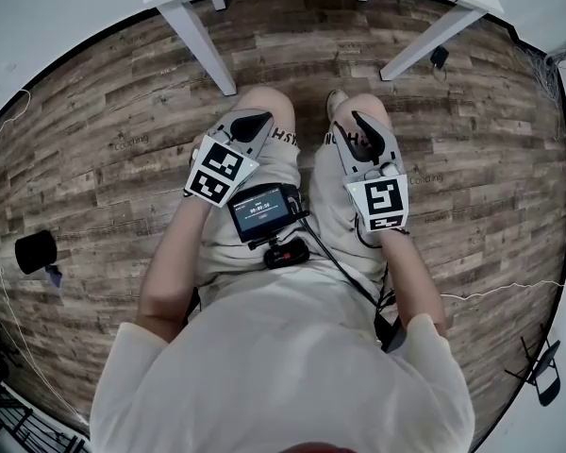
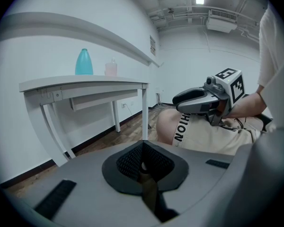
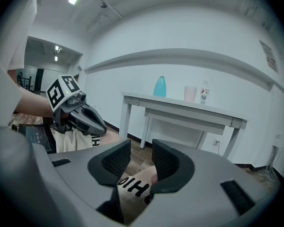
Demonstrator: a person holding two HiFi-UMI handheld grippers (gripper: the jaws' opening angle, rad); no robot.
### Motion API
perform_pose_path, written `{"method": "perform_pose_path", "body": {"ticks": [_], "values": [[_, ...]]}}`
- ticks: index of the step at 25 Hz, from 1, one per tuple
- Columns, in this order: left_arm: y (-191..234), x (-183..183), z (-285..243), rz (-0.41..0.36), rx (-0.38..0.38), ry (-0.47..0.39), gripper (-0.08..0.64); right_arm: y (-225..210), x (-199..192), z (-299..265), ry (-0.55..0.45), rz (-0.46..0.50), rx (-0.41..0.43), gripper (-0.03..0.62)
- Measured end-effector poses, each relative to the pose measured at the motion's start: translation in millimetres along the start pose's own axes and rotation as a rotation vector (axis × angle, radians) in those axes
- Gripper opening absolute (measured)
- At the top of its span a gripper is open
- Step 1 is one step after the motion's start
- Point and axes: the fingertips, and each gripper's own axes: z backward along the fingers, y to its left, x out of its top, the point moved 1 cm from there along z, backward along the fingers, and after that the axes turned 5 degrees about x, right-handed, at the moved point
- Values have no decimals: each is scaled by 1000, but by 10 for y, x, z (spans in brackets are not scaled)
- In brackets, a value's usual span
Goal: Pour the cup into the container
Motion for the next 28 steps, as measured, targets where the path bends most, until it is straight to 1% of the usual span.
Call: {"method": "perform_pose_path", "body": {"ticks": [8,17,28], "values": [[16,8,-7,-1,1,-2,9,30,-18,-43,37,32,2,110],[-16,5,-16,-1,-5,-7,10,-7,-18,28,24,7,-10,98],[-187,113,-184,-18,-43,-13,11,-267,-66,262,16,-31,-71,94]]}}
